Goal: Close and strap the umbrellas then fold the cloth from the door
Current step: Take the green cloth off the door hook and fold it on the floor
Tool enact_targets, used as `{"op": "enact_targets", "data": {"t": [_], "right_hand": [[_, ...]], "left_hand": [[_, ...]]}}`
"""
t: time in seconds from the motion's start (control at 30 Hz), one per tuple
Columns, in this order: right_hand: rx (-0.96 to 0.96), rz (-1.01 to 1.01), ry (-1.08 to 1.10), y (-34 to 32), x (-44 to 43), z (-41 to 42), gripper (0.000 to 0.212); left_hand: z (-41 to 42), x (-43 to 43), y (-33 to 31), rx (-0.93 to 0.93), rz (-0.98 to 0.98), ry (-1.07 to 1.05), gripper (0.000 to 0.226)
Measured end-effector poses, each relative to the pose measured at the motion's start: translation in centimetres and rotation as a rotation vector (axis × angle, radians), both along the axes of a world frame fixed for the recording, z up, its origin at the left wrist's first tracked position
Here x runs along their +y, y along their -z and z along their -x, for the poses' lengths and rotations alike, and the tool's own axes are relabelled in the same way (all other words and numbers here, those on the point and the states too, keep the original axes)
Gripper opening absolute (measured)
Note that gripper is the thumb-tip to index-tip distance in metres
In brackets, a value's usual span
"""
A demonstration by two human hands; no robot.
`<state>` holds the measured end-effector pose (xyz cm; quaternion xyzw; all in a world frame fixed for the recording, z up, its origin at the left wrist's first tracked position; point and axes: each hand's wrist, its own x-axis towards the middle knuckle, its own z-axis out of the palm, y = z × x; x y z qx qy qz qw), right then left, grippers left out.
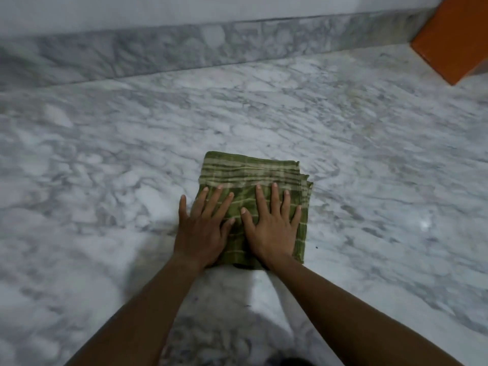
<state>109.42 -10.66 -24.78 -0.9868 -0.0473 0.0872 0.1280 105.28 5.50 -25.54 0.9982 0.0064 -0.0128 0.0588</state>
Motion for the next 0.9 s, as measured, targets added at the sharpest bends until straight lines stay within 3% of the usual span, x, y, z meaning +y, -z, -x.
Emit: {"op": "enact_targets", "data": {"t": [0.33,0.63,0.9], "right_hand": [[0.049,0.007,-0.450,0.3,20.0,-2.7,0.074],[-0.065,0.043,-0.774,1.0,37.1,-3.8,0.074],[-0.112,0.079,-1.024,1.2,46.8,0.5,0.073]], "left_hand": [[4.3,18.8,0.0,0.003,-0.064,-0.339,0.062],[8.0,31.8,0.2,-0.026,-0.072,-0.621,0.065],[14.6,37.4,1.0,-0.052,0.003,-0.862,0.060]]}}
